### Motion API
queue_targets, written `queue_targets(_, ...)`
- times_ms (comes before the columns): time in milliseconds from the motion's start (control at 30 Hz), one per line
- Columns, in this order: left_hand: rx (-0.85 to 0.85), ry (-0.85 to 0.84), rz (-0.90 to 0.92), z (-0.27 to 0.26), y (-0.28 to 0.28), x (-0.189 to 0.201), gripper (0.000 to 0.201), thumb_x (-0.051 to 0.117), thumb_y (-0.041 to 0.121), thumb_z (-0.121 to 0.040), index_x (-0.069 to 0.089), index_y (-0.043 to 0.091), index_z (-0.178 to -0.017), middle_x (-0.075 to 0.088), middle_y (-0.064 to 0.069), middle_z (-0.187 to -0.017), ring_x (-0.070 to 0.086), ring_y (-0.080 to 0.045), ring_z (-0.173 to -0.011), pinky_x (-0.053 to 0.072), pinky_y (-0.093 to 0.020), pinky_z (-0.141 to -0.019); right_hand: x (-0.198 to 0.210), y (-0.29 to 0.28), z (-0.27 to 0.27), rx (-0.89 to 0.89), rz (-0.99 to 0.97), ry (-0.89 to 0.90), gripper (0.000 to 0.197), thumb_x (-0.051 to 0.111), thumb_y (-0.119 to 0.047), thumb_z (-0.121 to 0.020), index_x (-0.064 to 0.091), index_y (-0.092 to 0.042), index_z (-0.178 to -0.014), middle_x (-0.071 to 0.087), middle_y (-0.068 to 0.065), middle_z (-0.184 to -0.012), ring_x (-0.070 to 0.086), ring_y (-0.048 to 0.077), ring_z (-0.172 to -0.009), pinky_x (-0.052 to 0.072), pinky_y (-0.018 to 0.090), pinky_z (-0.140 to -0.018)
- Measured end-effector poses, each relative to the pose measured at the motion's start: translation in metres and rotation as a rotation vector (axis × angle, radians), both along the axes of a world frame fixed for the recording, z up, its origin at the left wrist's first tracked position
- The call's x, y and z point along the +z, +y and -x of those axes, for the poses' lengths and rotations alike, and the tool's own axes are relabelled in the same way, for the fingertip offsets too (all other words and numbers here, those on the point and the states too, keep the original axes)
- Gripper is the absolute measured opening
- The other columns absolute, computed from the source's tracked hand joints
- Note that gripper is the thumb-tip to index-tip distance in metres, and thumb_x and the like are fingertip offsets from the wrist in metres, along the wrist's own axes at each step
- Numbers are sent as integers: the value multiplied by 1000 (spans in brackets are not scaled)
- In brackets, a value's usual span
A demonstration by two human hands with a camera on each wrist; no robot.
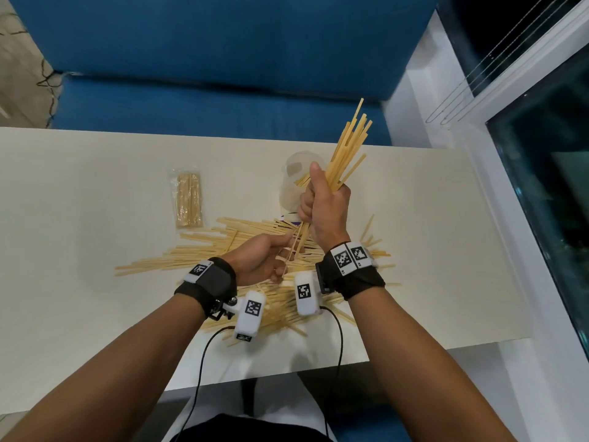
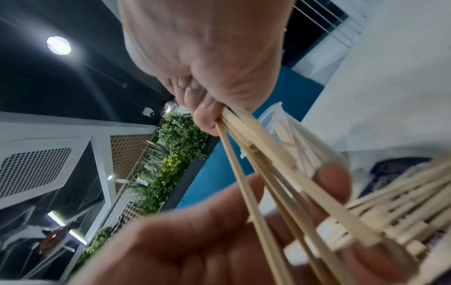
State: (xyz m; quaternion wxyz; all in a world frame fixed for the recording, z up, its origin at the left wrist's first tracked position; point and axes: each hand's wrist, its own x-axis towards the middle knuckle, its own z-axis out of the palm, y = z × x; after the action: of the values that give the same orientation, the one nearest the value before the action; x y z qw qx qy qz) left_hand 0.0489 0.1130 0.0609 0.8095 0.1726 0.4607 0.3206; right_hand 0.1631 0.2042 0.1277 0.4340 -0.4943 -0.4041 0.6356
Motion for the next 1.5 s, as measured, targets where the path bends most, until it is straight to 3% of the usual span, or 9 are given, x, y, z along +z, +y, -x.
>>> queue_targets(233,3,225,-189,-5,-3,6,32,37,25,-111,62,4,-109,70,-13,-97,65,-22,-68,48,-30,-55,-1,4,-1,-51,22,1,50,60,-32,-105,42,-21,-59,28,-2,-48,22,15,-40,18,27,-46)
queue_targets(400,-292,631,-404,1,1,8,32,41,45,-107,70,33,-115,73,14,-117,63,-17,-57,54,-31,-53,0,5,-2,-24,1,-17,52,59,-32,-105,41,-23,-57,28,-1,-48,22,15,-41,19,28,-46)
queue_targets(500,-428,922,-559,8,6,11,32,40,56,-104,70,48,-111,69,15,-87,61,-8,-74,53,-36,-78,-1,4,-3,-13,-1,-6,53,59,-31,-106,41,-23,-57,27,-1,-48,22,15,-40,19,28,-46)
queue_targets(600,-487,1152,-616,10,10,11,31,36,57,-104,66,48,-107,59,16,-71,56,-7,-72,47,-33,-70,0,5,-3,-27,4,3,52,59,-31,-106,40,-23,-58,26,-1,-49,21,15,-41,17,31,-47)
queue_targets(767,-455,1050,-597,2,4,4,28,28,46,-108,51,38,-95,63,-1,-72,61,-25,-61,53,-43,-65,1,8,-2,-43,0,2,53,59,-32,-105,39,-24,-57,25,0,-49,21,15,-41,15,35,-48)
queue_targets(933,-442,1079,-581,-1,3,10,33,30,45,-108,53,45,-84,67,15,-81,58,-11,-73,46,-36,-77,1,9,-2,-52,18,-5,52,59,-32,-106,38,-23,-58,27,-2,-48,21,15,-39,17,31,-47)
queue_targets(1067,-201,619,-428,-5,0,19,32,38,26,-111,69,27,-116,78,10,-101,68,-4,-96,50,-31,-86,-1,12,-3,-70,62,0,54,59,-36,-105,37,-24,-57,26,-2,-49,20,15,-41,16,31,-48)
queue_targets(1200,84,198,-218,-11,1,22,36,33,3,-106,64,-2,-124,73,-23,-113,69,-27,-89,52,-35,-81,-5,13,-2,-93,108,-16,55,59,-39,-104,37,-25,-56,26,-2,-49,21,15,-42,18,27,-47)
queue_targets(1500,64,213,-256,-15,2,14,57,32,50,-108,67,6,-118,49,4,-77,36,-11,-64,28,-28,-60,-8,14,-5,-176,138,9,51,58,-44,-104,40,-22,-62,27,-3,-51,24,15,-42,25,25,-43)
